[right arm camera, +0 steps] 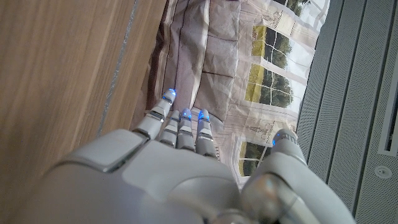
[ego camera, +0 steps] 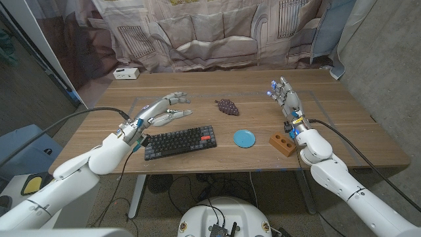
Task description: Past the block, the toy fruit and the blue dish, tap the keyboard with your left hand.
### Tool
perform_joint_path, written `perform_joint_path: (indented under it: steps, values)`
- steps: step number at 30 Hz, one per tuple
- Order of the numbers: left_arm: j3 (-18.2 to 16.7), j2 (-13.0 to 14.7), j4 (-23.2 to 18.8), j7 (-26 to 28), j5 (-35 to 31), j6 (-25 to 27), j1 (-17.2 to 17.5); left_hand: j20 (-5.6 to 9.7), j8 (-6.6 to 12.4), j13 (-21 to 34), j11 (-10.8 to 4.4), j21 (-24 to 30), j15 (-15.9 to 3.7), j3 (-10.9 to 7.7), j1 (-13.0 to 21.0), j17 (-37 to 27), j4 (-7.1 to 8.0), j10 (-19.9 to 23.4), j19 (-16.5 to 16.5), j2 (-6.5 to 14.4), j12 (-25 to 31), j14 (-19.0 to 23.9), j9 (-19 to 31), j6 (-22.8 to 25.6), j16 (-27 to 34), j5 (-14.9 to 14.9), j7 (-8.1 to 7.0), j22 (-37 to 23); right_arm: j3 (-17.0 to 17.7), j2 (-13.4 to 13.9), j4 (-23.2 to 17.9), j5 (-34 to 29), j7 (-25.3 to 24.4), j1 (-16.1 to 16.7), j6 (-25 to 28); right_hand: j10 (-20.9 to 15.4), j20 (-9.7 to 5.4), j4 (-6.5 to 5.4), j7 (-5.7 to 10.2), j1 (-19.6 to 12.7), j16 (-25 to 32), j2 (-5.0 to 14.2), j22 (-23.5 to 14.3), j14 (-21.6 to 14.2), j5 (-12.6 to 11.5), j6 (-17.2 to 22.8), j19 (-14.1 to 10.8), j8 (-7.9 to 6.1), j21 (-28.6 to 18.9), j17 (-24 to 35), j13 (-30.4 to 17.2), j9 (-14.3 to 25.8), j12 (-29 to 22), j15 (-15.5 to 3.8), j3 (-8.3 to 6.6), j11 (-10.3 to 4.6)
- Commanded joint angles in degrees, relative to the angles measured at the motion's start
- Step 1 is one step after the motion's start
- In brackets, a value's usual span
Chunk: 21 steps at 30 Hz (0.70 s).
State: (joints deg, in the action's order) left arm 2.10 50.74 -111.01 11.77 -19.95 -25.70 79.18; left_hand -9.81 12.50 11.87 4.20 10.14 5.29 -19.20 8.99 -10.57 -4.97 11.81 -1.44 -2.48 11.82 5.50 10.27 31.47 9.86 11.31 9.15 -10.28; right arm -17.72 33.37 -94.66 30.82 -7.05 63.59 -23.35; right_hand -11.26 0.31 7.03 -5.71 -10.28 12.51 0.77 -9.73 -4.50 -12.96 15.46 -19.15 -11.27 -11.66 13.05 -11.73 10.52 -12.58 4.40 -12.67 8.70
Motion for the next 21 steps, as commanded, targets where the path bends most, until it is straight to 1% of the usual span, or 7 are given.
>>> perform_joint_path:
  steps: [1, 3, 8, 9, 10, 13, 21]
  values:
    - [-1.4, 3.4, -3.8, -2.7, -4.3, 3.0, 0.2, -0.03, 0.72, 0.1, 0.13, 0.2, 0.04, 0.48, -0.9, -0.1, 0.14, -1.4, 1.4, 0.2, -0.4, -1.3, 0.3, 2.6, 0.2, 0.0, 1.58, -0.3, 0.6, 0.5, -1.6, -0.2, -0.9, 2.2, 0.1, -0.7, 0.17, -0.1, 0.27, 0.0, -0.1, 0.55, -0.2, -0.5, 0.2, 0.7, -0.4, -0.16, 0.2, 0.1, -0.1, 0.2, 0.1, 0.19, -0.06, -0.1]
    - [-1.3, 3.7, -4.1, -2.8, -5.2, 3.3, -0.1, 0.14, 0.87, 0.1, -0.02, 0.2, 0.18, 0.62, -1.1, -0.1, 0.22, -2.7, 2.4, 0.3, -0.6, -2.5, 0.3, 4.1, 0.2, 0.1, 2.29, -0.3, 0.8, 0.5, -1.8, -0.2, -1.2, 2.7, -0.2, -0.7, 0.22, -0.12, 0.29, 0.0, -0.1, 0.58, -0.2, -0.5, 0.2, 0.7, -0.4, -0.16, 0.2, 0.1, -0.1, 0.2, 0.1, 0.17, -0.07, -0.1]
    - [-1.1, 4.8, -5.4, -4.4, -7.0, 5.0, -0.8, 0.53, 0.88, 0.1, -0.29, 0.2, -0.04, 0.8, -1.4, -0.1, 0.3, -4.8, 3.7, 0.5, -0.9, -4.3, 0.3, 5.6, 0.1, 0.1, 2.61, -0.3, 1.2, 0.3, -2.2, -0.2, -1.8, 3.6, -0.5, -0.8, 0.28, -0.11, 0.41, 0.0, -0.1, 0.59, -0.2, -0.6, 0.2, 0.8, -0.3, -0.17, 0.2, 0.1, -0.1, 0.2, 0.1, 0.2, -0.07, -0.14]
    - [-1.1, 5.0, -5.7, -4.6, -7.4, 5.4, -0.9, 0.59, 0.64, 0.1, -0.34, 0.4, -0.15, 0.99, -1.6, -0.1, 0.38, -6.4, 4.4, 0.5, -1.1, -5.0, 0.3, 5.9, 0.2, 0.1, 2.76, -0.3, 1.3, 0.4, -2.3, -0.2, -1.8, 3.7, -0.5, -0.8, 0.25, -0.11, 0.42, 0.0, -0.1, 0.58, -0.2, -0.6, 0.2, 0.8, -0.4, -0.17, 0.2, 0.1, -0.1, 0.2, 0.1, 0.21, -0.07, -0.12]
    - [-1.1, 5.2, -6.0, -4.9, -7.8, 5.8, -1.0, 0.6, 0.54, 0.1, -0.75, 0.3, -0.04, 1.08, -1.8, -0.1, 0.4, -7.2, 4.9, 0.5, -1.2, -5.6, 0.3, 6.2, 0.2, 0.2, 2.79, -0.3, 1.3, 0.4, -2.4, -0.3, -1.9, 3.8, -0.5, -0.8, 0.27, -0.12, 0.47, 0.0, -0.1, 0.58, -0.2, -0.6, 0.2, 0.8, -0.4, -0.18, 0.2, 0.1, -0.1, 0.2, 0.1, 0.18, -0.06, -0.13]
    - [-0.9, 6.0, -7.1, -6.6, -8.4, 7.5, -1.4, 0.8, 0.19, 0.1, -1.42, 0.4, -0.75, 1.42, -2.2, -0.1, 0.52, -9.9, 6.2, 0.5, -1.4, -7.6, 0.3, 6.9, 0.1, 0.3, 2.84, -0.3, 1.5, 0.4, -2.5, -0.1, -1.9, 4.1, -0.5, -0.8, 0.3, -0.12, 0.43, 0.0, -0.1, 0.59, -0.2, -0.6, 0.2, 0.8, -0.3, -0.17, 0.3, 0.1, -0.1, 0.2, 0.1, 0.21, -0.06, -0.14]
    - [-0.3, 7.5, -10.1, -9.4, -10.9, 11.8, -2.0, 1.16, 0.4, 0.0, -1.81, 0.4, -1.41, 1.82, -2.9, -0.1, 0.87, -11.2, 7.9, 0.6, -1.0, -9.3, 0.4, 8.9, 0.2, 0.4, 2.57, -0.4, 2.0, 0.7, -3.2, -0.1, -2.1, 4.9, -0.5, -0.8, 0.37, -0.15, 0.39, 0.1, -0.2, 0.65, -0.2, -0.5, 0.3, 0.8, -0.3, -0.17, 0.3, 0.1, -0.1, 0.2, 0.1, 0.19, -0.07, -0.11]
